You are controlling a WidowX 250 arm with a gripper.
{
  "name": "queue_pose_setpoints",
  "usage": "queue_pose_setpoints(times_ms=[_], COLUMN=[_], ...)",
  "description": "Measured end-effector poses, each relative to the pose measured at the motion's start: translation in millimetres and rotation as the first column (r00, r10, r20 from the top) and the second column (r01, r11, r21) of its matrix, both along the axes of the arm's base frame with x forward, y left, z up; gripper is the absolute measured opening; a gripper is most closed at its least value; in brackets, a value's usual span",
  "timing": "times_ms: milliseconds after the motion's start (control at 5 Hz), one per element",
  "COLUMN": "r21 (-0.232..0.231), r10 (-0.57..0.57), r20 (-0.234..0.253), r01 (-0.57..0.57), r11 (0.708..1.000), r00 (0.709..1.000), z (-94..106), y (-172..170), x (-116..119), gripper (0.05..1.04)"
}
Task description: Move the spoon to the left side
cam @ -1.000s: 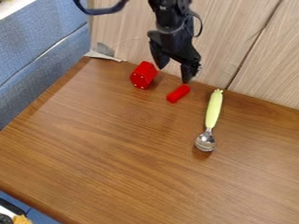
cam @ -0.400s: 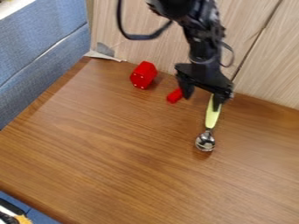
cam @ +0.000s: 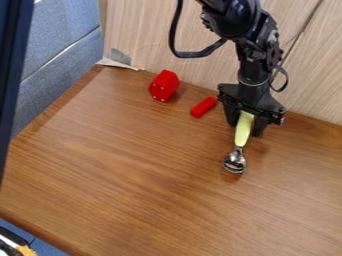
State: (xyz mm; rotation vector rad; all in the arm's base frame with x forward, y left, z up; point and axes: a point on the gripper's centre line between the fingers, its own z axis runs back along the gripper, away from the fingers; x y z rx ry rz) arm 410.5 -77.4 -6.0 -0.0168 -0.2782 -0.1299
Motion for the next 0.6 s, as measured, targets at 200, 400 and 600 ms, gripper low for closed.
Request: queue_pose_setpoints(times_ms=[200,400,600], r21=[-0.021,-0.012,0.002], r10=[0.004,-0.004,-0.074], r20=[0.013,0.005,-0.01], r01=[-0.003,0.004,0.074], r11=[1.0,1.0,0.997], r00=[1.0,1.0,0.997], z=[-1.5,-1.3,0.0], y=[-3,-2,1], x=[0,-1,-11], gripper=[0.418,0.409,0.409])
